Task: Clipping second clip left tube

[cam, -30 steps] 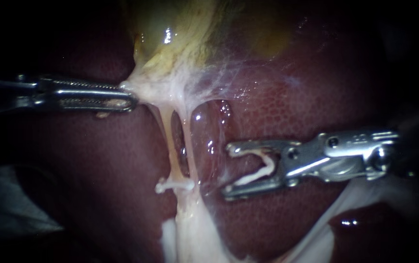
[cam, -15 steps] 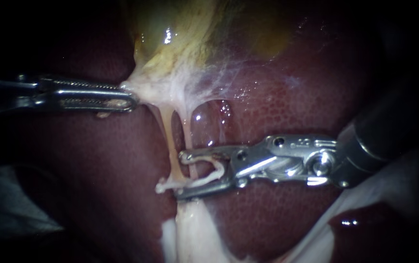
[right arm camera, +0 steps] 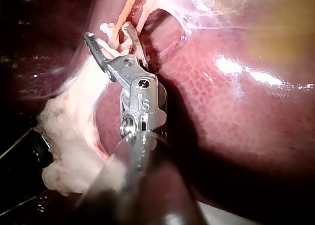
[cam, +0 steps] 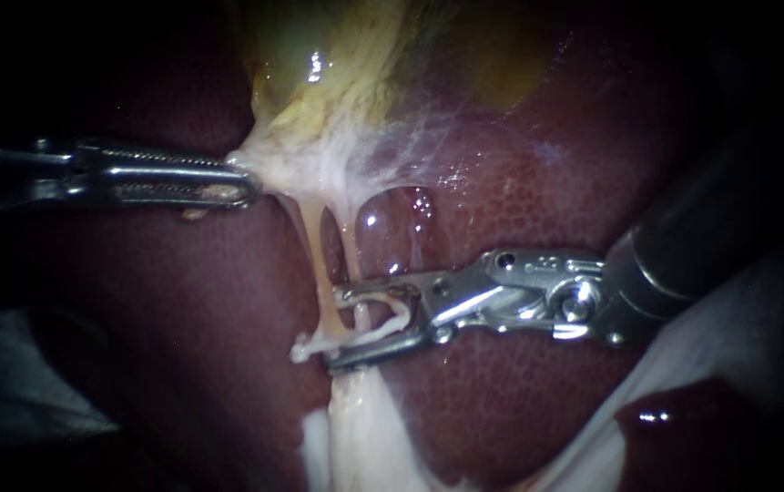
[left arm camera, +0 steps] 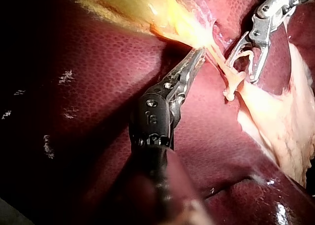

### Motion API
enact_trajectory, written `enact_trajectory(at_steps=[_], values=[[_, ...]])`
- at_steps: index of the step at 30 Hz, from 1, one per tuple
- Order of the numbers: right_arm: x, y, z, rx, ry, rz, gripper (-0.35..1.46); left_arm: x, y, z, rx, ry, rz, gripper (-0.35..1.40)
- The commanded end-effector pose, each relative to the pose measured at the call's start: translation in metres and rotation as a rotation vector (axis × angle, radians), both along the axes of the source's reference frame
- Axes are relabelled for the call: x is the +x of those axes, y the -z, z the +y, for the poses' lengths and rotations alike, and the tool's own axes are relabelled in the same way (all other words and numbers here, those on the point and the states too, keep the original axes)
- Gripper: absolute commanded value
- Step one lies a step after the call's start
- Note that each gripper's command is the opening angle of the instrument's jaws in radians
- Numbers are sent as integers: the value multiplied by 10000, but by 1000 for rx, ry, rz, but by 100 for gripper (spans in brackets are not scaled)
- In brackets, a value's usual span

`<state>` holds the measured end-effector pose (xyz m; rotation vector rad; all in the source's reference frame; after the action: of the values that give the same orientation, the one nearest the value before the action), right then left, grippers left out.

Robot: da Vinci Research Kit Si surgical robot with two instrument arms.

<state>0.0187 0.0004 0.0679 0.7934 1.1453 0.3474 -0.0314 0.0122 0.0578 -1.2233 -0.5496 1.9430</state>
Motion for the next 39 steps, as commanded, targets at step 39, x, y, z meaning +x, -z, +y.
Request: enact_trajectory(at_steps=[39], values=[[44,52,-17,115,16,196,32,-4,-1,0,0,2,1,-35]])
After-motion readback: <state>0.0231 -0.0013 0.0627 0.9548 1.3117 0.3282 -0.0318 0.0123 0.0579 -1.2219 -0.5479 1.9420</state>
